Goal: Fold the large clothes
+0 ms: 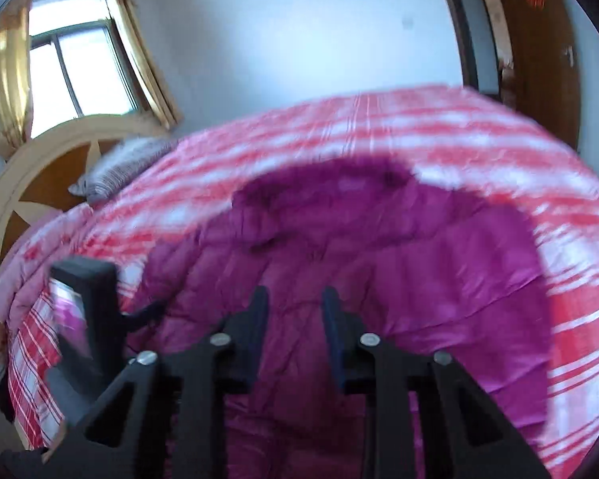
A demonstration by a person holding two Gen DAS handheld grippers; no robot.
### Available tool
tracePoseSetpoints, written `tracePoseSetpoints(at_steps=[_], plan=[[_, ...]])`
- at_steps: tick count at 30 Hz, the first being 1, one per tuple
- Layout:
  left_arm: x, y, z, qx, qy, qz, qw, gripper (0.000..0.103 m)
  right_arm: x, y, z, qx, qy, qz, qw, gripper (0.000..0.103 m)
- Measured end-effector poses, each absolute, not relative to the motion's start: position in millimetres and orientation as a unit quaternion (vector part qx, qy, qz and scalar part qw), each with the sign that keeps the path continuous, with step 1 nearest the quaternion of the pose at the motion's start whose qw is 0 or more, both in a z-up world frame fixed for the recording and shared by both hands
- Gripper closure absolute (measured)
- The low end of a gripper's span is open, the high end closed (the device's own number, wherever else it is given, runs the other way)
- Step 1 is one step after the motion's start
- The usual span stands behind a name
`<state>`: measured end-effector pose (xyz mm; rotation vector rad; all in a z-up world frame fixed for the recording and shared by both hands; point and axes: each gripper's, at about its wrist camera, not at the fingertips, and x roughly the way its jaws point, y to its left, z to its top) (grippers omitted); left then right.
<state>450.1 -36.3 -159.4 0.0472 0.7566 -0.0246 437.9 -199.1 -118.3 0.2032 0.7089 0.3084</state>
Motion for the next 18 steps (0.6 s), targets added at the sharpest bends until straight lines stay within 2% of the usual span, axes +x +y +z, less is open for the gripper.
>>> tracePoseSetpoints(at_steps=[3,5,9,12,15,18], plan=[[444,-25,-151,-0.006,0.354,-0.008,0.935,0.009,452,-201,-153,0.093,0.387,0.137,0.907,0.076],[437,-15,-138,-0.025,0.329,-0.013,0.944,0.009,448,-205,-167,0.073,0.388,0.130,0.910,0.076],[442,-7,-120,-0.024,0.300,-0.019,0.953,0.009,443,-213,-168,0.083,0.385,0.133,0.910,0.076],[468,-9,-126,-0.004,0.328,-0.010,0.945,0.009,445,-212,-169,0.079,0.383,0.129,0.911,0.076],[498,-4,-155,-0.005,0.401,0.001,0.916,0.009,444,-210,-171,0.086,0.381,0.132,0.911,0.076],[506,1,-167,-0.023,0.423,-0.001,0.906,0.004,443,-210,-173,0.097,0.380,0.137,0.909,0.076]])
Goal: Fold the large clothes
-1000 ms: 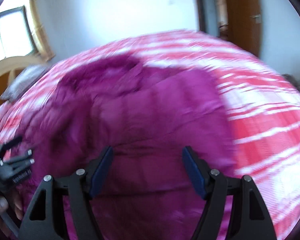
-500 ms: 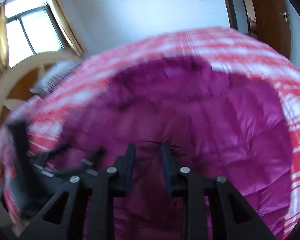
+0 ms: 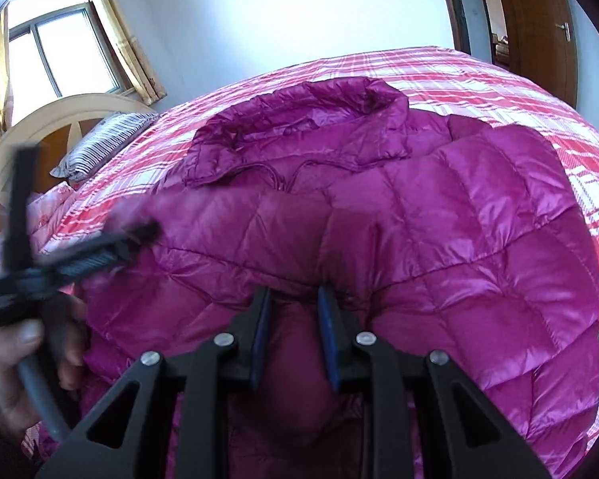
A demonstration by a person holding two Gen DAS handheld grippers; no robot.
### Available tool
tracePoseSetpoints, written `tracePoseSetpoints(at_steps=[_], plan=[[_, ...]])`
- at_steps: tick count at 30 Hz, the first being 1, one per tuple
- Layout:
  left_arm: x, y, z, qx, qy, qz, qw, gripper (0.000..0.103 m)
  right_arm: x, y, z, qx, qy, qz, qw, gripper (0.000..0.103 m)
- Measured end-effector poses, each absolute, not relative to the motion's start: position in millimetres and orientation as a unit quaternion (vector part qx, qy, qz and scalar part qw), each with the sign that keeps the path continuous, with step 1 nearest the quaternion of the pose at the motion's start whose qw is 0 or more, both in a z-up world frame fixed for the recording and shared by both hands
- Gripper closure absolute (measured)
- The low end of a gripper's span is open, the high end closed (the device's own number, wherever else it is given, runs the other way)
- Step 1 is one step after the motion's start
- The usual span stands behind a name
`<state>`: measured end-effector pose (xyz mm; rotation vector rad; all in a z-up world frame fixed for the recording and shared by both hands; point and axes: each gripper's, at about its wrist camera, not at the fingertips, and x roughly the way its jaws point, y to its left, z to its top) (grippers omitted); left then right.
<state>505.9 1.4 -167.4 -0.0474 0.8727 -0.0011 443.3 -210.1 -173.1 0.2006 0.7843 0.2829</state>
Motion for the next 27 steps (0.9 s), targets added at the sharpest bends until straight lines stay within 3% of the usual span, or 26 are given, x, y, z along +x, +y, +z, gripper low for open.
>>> tracePoseSetpoints(at_steps=[8,10,12,14,16,17,18,20,27], plan=[[502,1,-172,-0.024,0.416,0.004,0.909,0.002,438,-205,-163,0.072,0.385,0.112,0.913,0.075],[501,1,-172,-0.026,0.415,0.004,0.910,0.002,430,-202,-147,0.059,0.370,0.092,0.922,0.066],[502,1,-173,-0.028,0.414,0.004,0.910,0.002,420,-193,-123,0.052,0.333,0.093,0.937,0.049],[502,2,-173,-0.030,0.414,0.003,0.910,0.002,420,-184,-113,0.036,0.320,0.096,0.942,0.038],[501,2,-173,-0.031,0.413,0.004,0.910,0.002,428,-175,-119,0.021,0.334,0.107,0.936,0.040],[501,2,-173,-0.032,0.412,0.003,0.910,0.002,436,-170,-130,0.006,0.354,0.108,0.929,0.046],[501,2,-173,-0.033,0.412,0.003,0.911,0.002,440,-168,-137,0.000,0.366,0.108,0.924,0.058],[501,3,-173,-0.033,0.412,0.003,0.910,0.002,448,-170,-160,-0.012,0.389,0.102,0.916,0.064],[502,2,-174,-0.031,0.415,0.005,0.909,0.001,452,-179,-170,0.001,0.396,0.111,0.912,0.066]])
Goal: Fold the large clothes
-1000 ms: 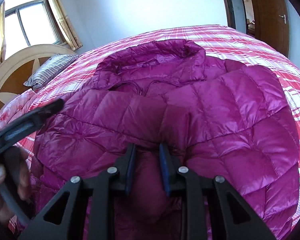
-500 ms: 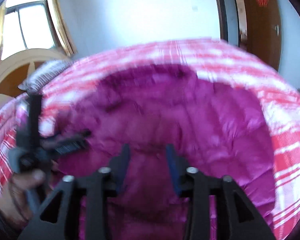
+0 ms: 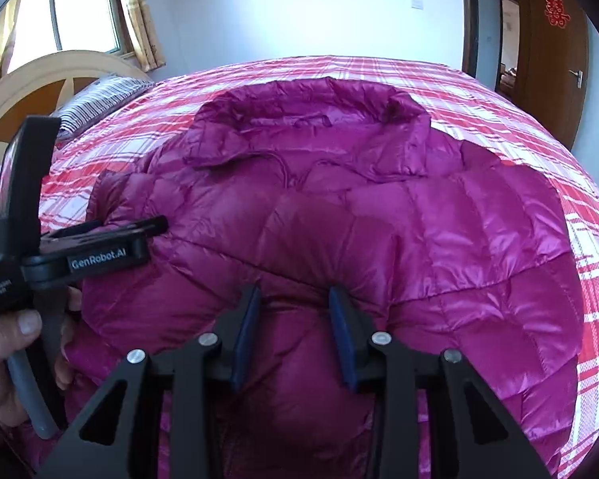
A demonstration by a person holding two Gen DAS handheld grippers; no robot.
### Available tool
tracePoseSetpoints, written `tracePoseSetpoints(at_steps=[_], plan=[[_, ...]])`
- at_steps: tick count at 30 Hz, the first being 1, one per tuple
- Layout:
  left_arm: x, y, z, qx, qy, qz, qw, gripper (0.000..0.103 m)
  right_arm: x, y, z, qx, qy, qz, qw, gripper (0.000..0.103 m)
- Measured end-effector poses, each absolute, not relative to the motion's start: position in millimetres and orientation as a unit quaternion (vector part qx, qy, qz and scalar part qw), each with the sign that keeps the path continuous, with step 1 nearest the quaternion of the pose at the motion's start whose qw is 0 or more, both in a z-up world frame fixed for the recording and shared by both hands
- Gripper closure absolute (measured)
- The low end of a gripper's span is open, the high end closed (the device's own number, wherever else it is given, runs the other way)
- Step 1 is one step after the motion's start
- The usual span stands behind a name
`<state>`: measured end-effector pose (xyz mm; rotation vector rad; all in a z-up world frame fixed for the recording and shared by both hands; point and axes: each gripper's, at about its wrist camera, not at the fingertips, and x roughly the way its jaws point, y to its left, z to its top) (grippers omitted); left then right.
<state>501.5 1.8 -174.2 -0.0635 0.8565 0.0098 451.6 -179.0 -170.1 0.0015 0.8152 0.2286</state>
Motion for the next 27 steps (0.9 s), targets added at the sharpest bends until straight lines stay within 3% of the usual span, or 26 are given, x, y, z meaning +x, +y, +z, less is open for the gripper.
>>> tracePoseSetpoints(at_steps=[12,21,27], plan=[[500,-3,-168,-0.009,0.419,0.018,0.908,0.001,450,-170,-176,-0.029,0.395,0.091,0.914,0.066],[460,-30,-116,0.010,0.363,-0.013,0.932,0.001,447,-176,-176,-0.012,0.391,0.100,0.915,0.066],[472,-50,-144,0.051,0.391,-0.003,0.919,0.001,447,-179,-175,-0.003,0.389,0.106,0.915,0.065]])
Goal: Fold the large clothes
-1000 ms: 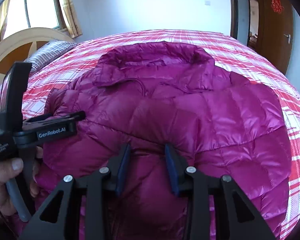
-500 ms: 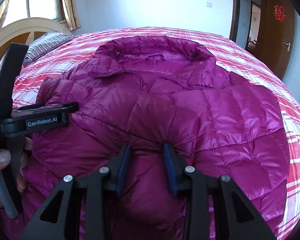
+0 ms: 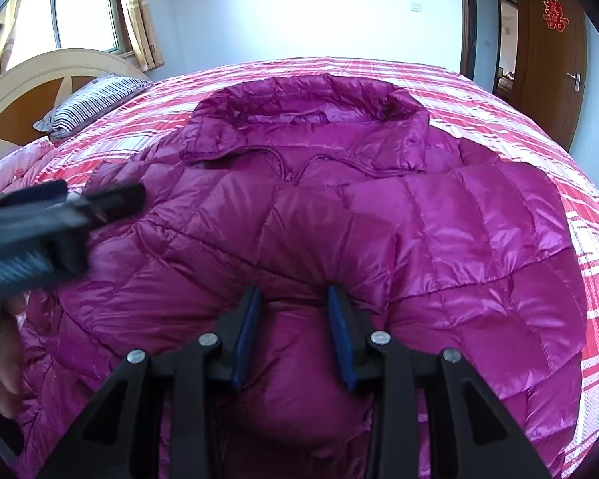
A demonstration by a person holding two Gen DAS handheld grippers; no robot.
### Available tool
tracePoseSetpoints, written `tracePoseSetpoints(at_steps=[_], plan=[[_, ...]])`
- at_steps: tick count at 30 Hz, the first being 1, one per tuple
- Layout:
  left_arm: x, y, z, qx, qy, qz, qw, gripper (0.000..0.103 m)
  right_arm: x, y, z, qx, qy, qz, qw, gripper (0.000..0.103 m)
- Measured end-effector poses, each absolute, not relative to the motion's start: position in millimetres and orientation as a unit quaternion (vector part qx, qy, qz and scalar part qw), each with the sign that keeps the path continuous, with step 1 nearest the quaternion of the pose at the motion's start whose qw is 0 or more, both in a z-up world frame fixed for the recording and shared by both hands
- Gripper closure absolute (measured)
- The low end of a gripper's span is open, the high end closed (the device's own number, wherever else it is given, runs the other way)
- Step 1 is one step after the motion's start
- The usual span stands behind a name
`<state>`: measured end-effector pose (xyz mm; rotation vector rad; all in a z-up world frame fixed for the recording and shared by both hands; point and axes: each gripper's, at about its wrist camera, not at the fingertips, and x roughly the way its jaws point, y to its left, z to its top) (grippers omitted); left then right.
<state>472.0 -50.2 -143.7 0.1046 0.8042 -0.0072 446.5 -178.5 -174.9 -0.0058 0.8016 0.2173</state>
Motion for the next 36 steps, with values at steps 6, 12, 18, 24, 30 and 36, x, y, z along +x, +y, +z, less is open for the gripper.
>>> tracePoseSetpoints(at_steps=[6,12,18,24,30,36], plan=[[481,-40,-166,0.012,0.416,-0.025,0.909,0.001,446,-182,-175,0.009,0.387,0.113,0.915,0.063],[481,-39,-170,0.002,0.413,-0.028,0.910,0.001,446,-178,-174,0.001,0.385,0.116,0.916,0.058],[482,-38,-173,-0.007,0.414,-0.033,0.910,0.001,444,-174,-174,-0.011,0.383,0.114,0.917,0.054],[482,-37,-173,-0.004,0.415,-0.032,0.909,0.001,441,-170,-173,-0.033,0.394,0.120,0.911,0.046],[481,-38,-173,-0.006,0.414,-0.033,0.910,0.001,437,-166,-174,-0.068,0.400,0.125,0.905,0.042],[481,-38,-173,-0.004,0.414,-0.033,0.910,0.001,438,-166,-173,-0.075,0.406,0.131,0.901,0.041]])
